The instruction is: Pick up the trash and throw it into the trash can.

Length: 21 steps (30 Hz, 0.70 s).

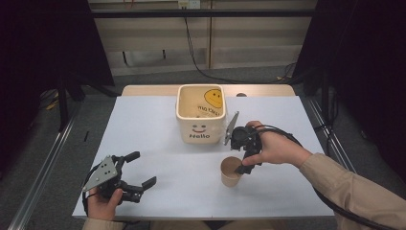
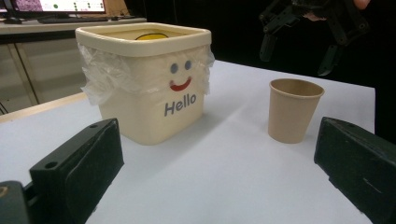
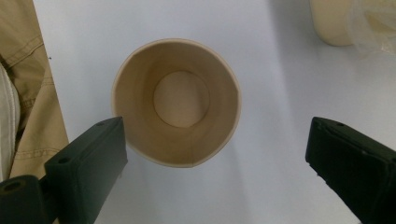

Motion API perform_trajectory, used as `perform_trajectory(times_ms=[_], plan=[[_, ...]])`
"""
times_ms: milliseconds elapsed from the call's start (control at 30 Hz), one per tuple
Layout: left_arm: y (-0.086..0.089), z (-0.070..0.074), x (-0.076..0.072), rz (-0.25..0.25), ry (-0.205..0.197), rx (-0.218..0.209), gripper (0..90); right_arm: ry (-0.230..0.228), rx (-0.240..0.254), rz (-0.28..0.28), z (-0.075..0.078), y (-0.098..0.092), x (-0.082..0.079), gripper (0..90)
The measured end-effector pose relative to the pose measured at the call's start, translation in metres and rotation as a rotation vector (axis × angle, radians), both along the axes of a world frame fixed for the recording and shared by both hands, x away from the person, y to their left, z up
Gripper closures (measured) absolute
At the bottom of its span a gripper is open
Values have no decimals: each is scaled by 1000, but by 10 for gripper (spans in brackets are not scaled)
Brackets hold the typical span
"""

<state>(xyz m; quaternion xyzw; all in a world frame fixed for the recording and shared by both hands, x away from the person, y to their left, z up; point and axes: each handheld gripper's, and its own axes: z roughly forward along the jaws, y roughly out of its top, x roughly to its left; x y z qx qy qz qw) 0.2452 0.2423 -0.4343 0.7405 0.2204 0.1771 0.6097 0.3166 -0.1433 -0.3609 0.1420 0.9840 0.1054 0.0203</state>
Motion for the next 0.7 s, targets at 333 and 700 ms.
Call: perform_trajectory(times_ms=[333,700], plan=[[0,0,-1,4,-1,3,12,19,-5,21,-7,7,-5,48],[1,0,0,7,-4,5,12,38,-11,26,-15,9,-7,52]])
